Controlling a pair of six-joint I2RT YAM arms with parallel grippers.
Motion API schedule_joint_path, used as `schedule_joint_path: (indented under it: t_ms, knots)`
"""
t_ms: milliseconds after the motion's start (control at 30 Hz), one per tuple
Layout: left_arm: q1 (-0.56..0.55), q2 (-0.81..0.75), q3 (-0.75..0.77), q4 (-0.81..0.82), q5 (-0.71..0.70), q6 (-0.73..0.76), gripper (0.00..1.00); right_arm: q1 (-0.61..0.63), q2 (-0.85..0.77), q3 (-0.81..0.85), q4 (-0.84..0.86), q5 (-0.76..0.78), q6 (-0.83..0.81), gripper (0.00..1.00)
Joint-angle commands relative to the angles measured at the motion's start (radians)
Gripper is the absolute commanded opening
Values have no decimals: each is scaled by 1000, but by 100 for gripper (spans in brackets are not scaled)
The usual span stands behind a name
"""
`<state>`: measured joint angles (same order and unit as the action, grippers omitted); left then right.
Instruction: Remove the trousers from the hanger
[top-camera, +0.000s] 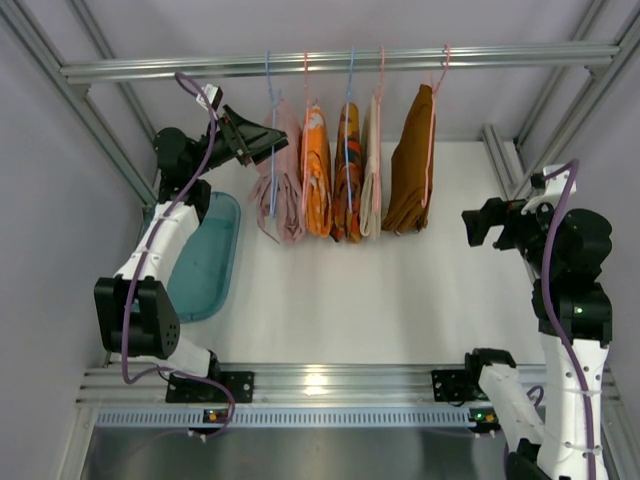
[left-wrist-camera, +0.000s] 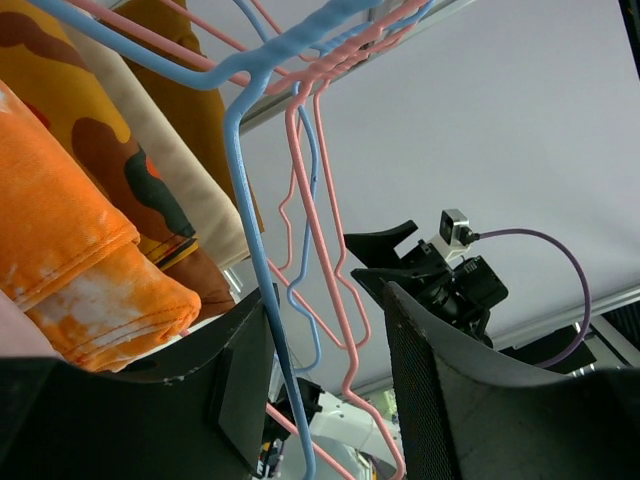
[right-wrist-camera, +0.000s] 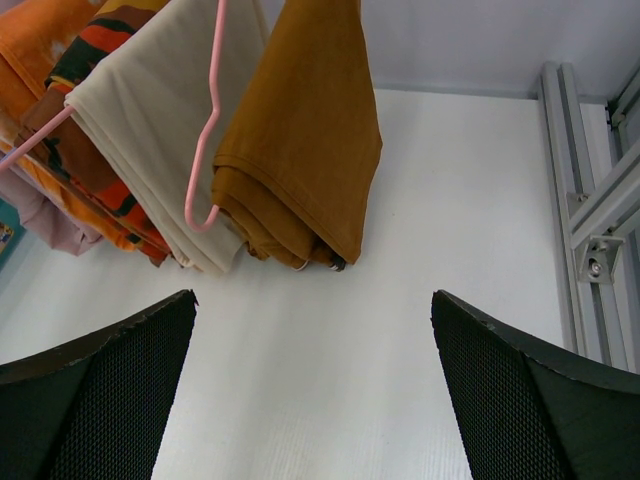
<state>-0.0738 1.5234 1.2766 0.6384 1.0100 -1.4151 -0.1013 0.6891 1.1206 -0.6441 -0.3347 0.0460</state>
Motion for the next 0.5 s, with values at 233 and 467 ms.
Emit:
schedule_joint_path:
  t_ms: [233, 467]
  knots:
    - [-27, -25, 3, -110, -7, 97, 51, -17, -3, 8, 9, -21, -3, 100]
    - [-30, -8, 10, -172, -13, 105, 46, -17, -10, -7, 9, -20, -11, 99]
